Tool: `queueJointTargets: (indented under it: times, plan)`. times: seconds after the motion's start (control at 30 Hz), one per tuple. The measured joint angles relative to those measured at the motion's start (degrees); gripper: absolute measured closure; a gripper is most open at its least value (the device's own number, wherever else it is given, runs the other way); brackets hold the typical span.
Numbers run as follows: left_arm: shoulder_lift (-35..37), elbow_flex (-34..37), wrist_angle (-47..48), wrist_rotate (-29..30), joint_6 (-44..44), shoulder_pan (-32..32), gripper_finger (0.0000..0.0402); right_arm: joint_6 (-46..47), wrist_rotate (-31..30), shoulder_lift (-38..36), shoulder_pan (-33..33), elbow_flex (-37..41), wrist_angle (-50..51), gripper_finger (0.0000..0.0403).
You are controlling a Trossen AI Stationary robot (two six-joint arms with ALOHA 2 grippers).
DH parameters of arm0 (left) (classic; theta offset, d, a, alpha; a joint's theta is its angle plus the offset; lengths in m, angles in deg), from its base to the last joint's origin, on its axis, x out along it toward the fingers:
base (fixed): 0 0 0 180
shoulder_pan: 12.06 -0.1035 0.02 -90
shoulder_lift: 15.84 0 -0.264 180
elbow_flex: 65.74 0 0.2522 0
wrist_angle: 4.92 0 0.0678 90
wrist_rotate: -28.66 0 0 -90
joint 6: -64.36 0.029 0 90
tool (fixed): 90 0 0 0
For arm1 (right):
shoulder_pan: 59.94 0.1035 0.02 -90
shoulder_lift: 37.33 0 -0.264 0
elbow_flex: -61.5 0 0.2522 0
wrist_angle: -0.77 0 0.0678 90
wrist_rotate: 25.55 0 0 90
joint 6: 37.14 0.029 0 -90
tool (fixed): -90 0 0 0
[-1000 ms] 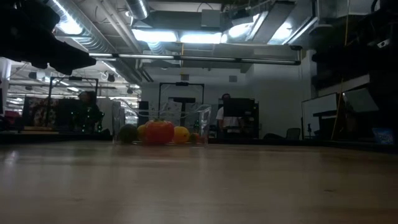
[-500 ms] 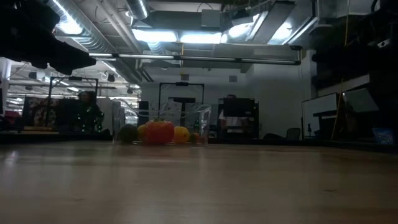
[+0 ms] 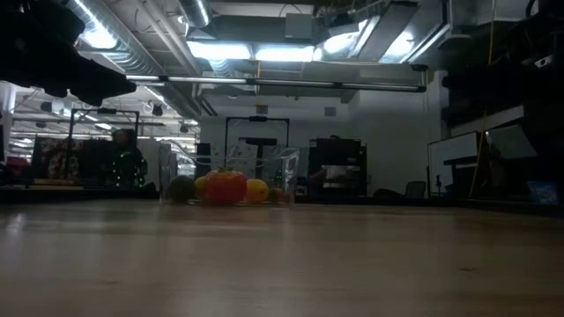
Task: Sort produce into baskets
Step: Return to Home Position
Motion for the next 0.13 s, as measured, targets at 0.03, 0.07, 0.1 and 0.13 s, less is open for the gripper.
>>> queueJointTargets:
  times: [0.03,0.07,0.1,0.13]
  plan:
    - [0.00,-0.02,0.01,0.00,0.00,0.00,0.0247,0.00,0.01,0.00,0.00,0.00,0.00,0.0393]
    - [0.00,-0.02,0.01,0.00,0.00,0.00,0.0247,0.00,0.02,0.00,0.00,0.00,0.00,0.0393]
    - [0.00,-0.01,0.01,0.00,0.00,0.01,0.0247,0.00,0.00,0.00,0.00,0.00,0.00,0.0393]
    - [0.00,-0.01,0.00,0.00,0.00,0.01,0.0247,-0.01,0.02,0.00,0.00,0.00,0.00,0.0393]
